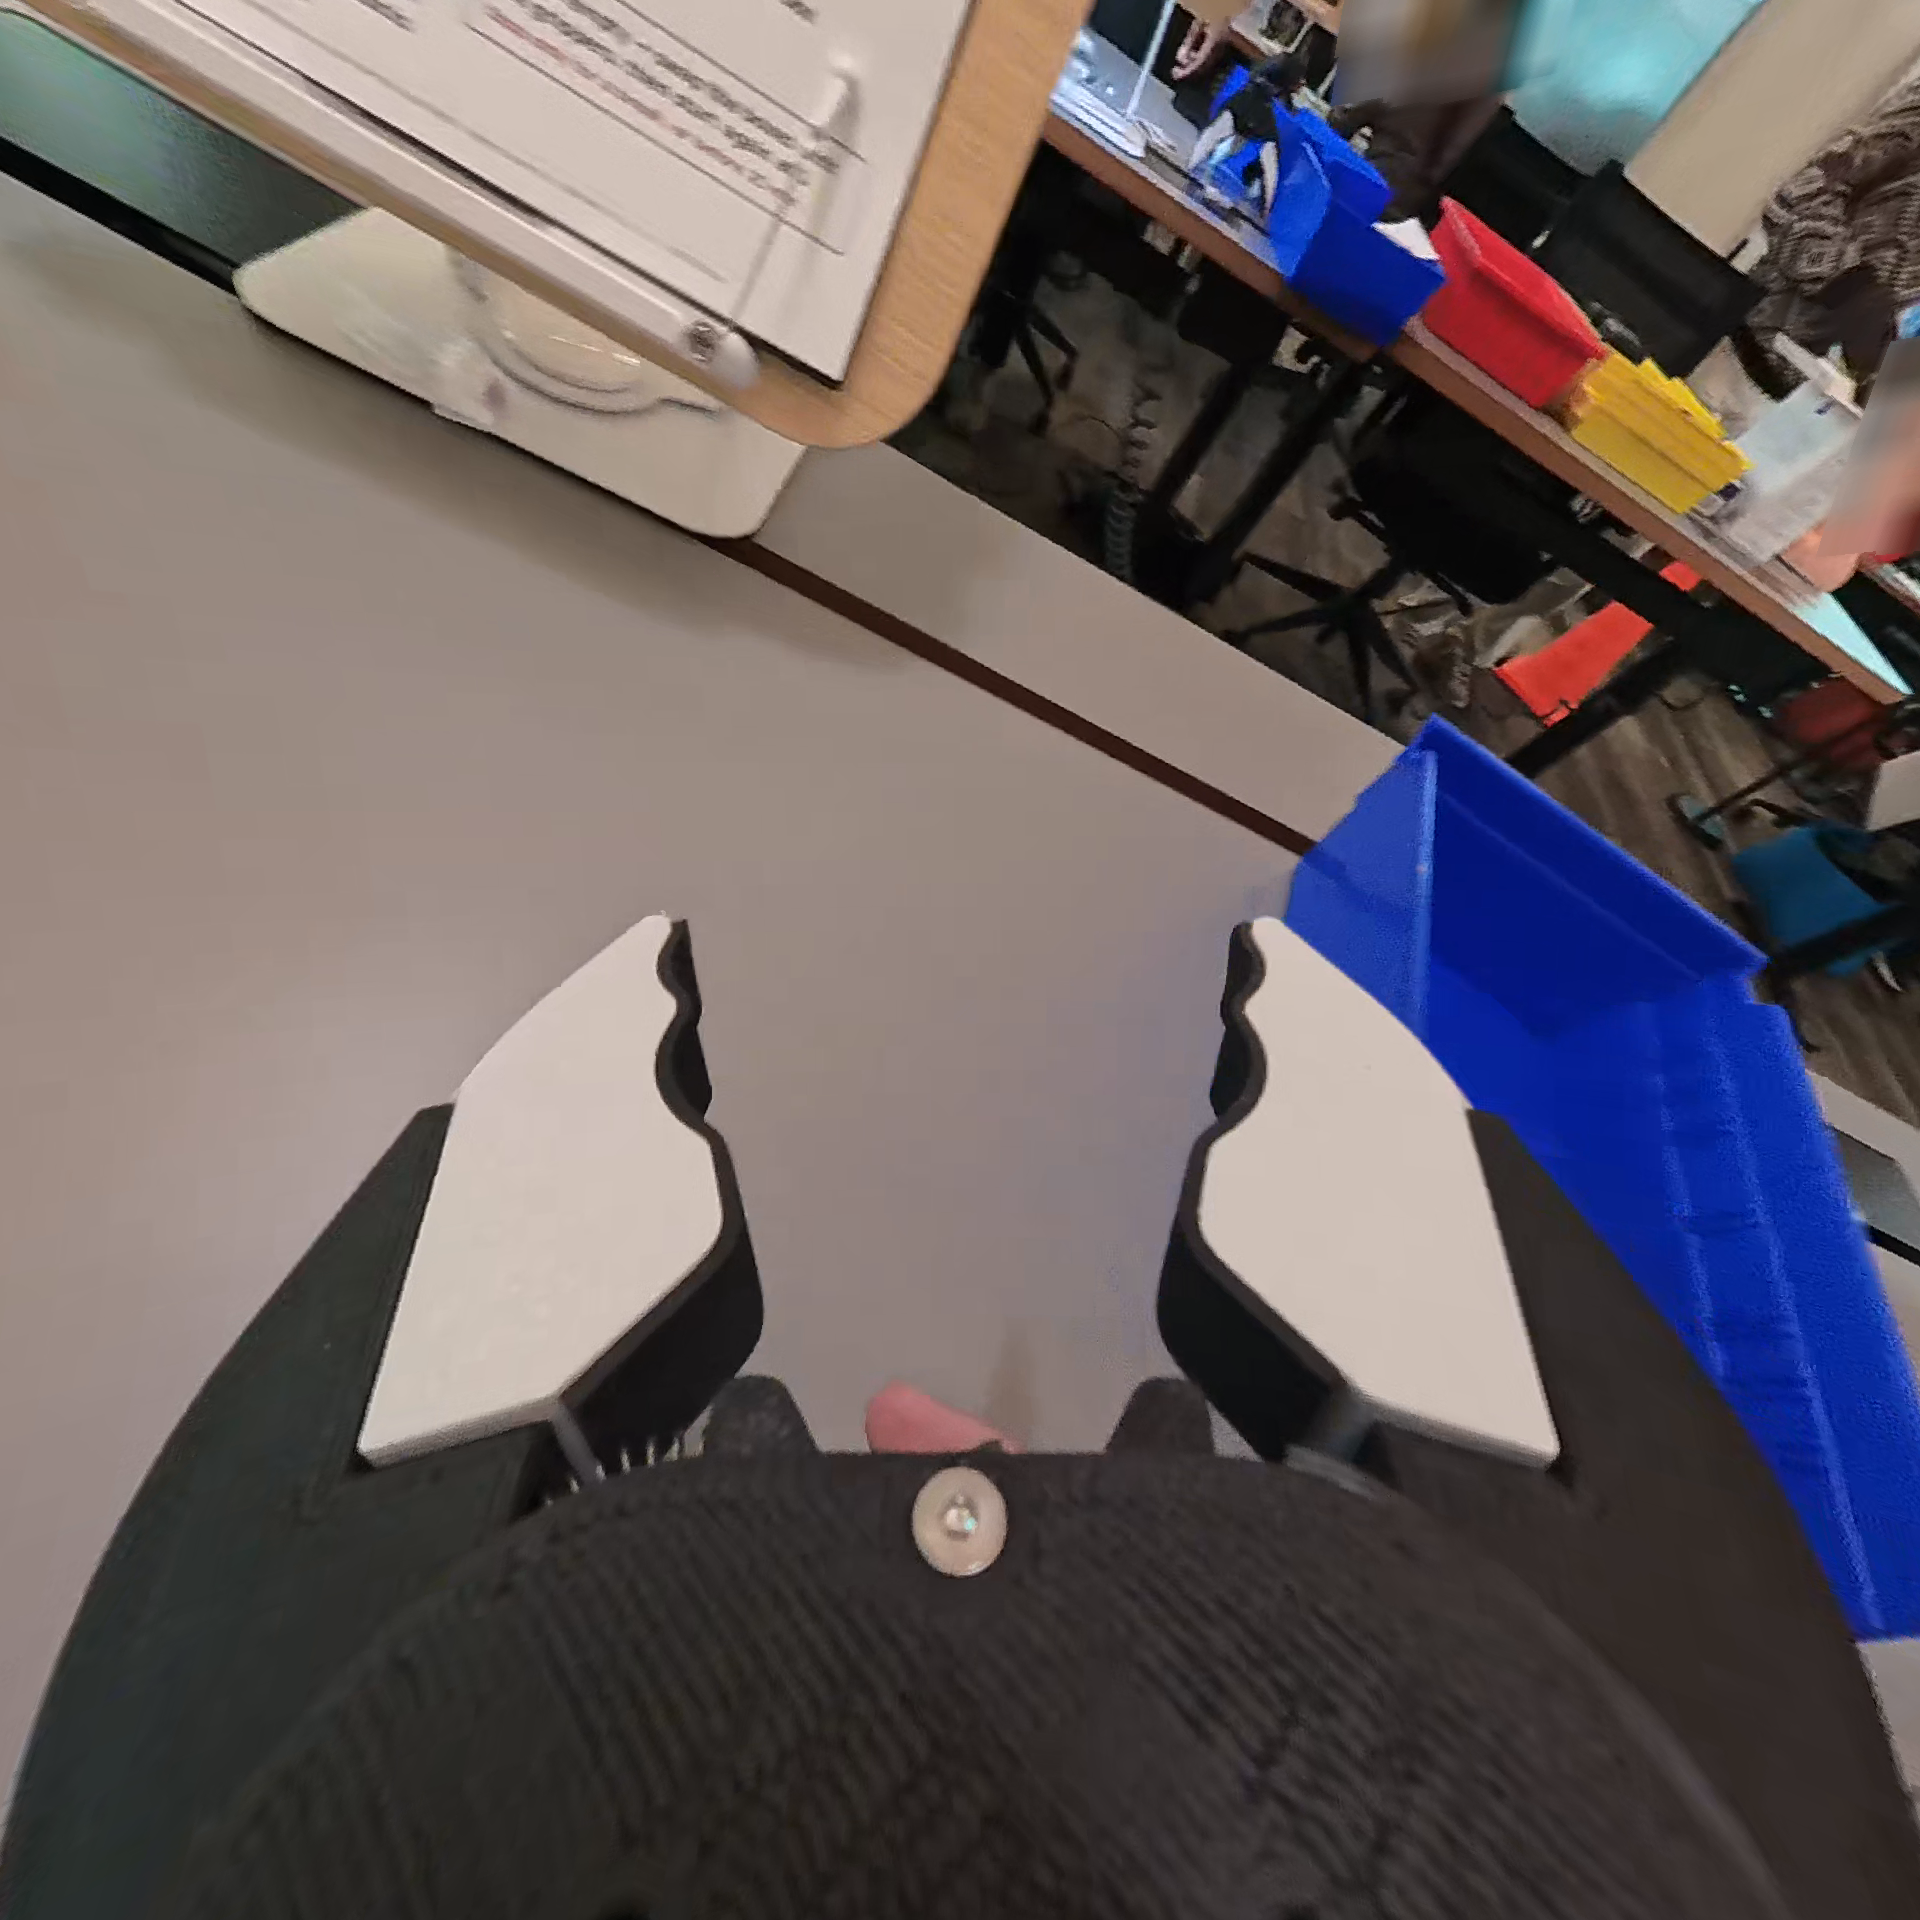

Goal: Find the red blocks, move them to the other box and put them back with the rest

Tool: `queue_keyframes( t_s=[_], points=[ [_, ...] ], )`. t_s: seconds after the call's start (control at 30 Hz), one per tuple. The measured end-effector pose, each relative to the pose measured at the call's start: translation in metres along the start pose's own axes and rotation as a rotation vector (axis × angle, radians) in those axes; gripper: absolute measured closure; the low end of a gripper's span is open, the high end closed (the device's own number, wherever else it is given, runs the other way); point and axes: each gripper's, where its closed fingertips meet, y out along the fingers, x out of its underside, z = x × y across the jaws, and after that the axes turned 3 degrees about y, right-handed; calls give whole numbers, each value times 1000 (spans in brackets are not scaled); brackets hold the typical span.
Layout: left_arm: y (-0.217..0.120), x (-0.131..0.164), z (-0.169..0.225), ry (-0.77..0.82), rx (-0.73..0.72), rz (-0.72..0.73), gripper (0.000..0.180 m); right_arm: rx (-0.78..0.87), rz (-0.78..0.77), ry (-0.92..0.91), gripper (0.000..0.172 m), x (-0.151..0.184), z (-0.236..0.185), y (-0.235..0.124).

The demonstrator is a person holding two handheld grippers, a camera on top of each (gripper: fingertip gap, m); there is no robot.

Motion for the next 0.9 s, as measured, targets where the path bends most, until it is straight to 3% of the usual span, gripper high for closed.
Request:
queue_keyframes(
  t_s=[0.23, 0.37, 0.57, 0.9],
  points=[
    [55, 26, 136, -202, 392, 33, 78, 36, 9, 107, 65, 13, -40, 0],
    [70, 36, 189, -268, 489, 60, 79, 86, -23, 27, 63, 24, -48, 4],
    [82, 55, 222, -332, 530, -38, 79, 102, -35, -27, 65, 31, -57, 8],
    [94, 58, 227, -369, 484, -84, 82, 136, -37, -65, 69, 33, -58, 8]
  ],
)
